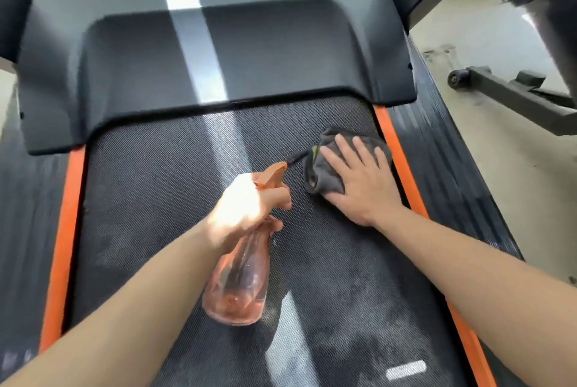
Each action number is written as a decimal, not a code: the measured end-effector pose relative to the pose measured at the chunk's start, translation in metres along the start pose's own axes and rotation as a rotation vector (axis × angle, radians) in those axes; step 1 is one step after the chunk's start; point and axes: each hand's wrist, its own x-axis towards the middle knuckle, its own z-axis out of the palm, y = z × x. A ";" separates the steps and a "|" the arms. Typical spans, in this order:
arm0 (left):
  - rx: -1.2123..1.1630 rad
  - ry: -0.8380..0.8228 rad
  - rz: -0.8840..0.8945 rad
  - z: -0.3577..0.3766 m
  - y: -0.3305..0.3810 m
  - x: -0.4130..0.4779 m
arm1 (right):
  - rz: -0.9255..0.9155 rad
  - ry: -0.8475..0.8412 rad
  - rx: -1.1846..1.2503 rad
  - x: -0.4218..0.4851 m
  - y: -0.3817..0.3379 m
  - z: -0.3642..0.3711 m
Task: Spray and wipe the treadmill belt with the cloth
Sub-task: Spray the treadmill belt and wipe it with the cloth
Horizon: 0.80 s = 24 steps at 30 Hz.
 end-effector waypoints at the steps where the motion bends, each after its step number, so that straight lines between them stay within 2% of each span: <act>1: 0.004 -0.015 0.016 0.003 -0.002 0.002 | 0.092 0.011 0.029 0.016 0.001 -0.005; 3: 0.020 -0.008 0.016 0.007 -0.002 -0.001 | 0.195 0.049 0.044 0.032 -0.004 -0.007; 7: 0.082 -0.019 -0.016 0.013 0.001 -0.006 | 0.040 0.053 -0.003 -0.041 -0.016 0.014; 10: 0.039 -0.026 -0.049 0.023 0.002 -0.009 | -0.036 0.026 0.005 -0.103 -0.031 0.031; 18: 0.089 -0.083 -0.040 0.046 0.010 -0.005 | 0.058 -0.028 0.044 -0.146 -0.059 0.038; 24: 0.035 -0.149 -0.106 0.055 0.015 -0.004 | -0.013 -0.014 0.003 -0.196 -0.080 0.053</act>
